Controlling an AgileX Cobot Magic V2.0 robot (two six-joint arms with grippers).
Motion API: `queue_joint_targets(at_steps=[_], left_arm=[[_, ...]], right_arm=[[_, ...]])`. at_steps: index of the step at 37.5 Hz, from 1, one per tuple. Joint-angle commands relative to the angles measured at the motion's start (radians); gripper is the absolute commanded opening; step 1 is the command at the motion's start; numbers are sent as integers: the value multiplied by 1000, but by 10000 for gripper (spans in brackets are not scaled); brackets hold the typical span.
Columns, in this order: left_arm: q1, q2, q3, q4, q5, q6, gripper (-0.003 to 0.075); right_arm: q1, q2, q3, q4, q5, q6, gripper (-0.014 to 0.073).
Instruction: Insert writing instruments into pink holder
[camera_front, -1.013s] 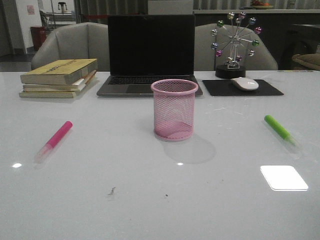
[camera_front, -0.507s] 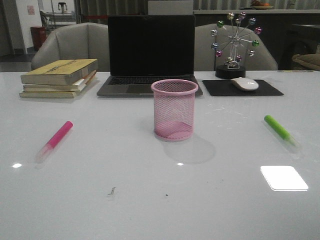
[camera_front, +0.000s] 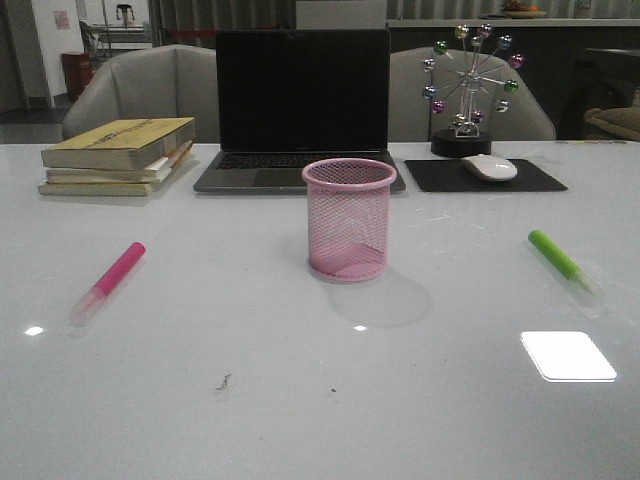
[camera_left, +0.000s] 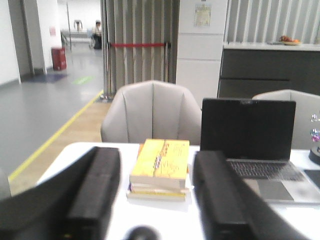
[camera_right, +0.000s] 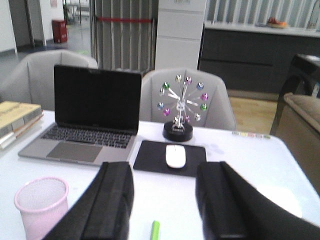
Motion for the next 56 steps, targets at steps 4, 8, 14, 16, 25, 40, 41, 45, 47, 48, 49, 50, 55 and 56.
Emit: queue_joint_targets(at_steps=[4,8,14,16,25,40,41,45,47,48,49,50,55,56], left_arm=[[2,81,-29,-29,-73,-5,498],[2,116,-29,-48,-64,-5,498],[-17,147,-56,-72,39,-5,498],[-25,158,-76,-72,87,-5,498],[-50,246,-159,-72,274,-5,498],[-50,400,-206,-170,365,-5,498],[-50,400,-206,-170,365,-5,498],[-50,400,-206,-170,364,-5,498],[-50,400,-206,-170,364,-5,498],[-50,400,-206,-170,364,-5,498],[-50,400,-206,-170,364,-5,498],[-50,400,-206,-172,364,-5,498],[-50,400,-206,-184,365,-5,498],[-50,400,-206,-186,367,-5,498]], right_arm=[[0,58,-24,-9,-68,-3,428],[0,80,-25,-9,-22,-3,428],[0,132,-68,32,76,1,428],[0,163,-100,57,112,1,428],[0,368,-263,74,272,1,428],[-2,944,-642,74,461,27,428],[-2,976,-666,74,464,27,428],[-2,1083,-743,74,473,27,428],[-2,1142,-787,74,488,27,428],[-2,1171,-808,74,500,27,428],[-2,1199,-828,74,512,27,428],[-2,1233,-854,74,528,28,428],[-7,1359,-943,74,579,38,428],[-10,1388,-962,74,589,38,428]])
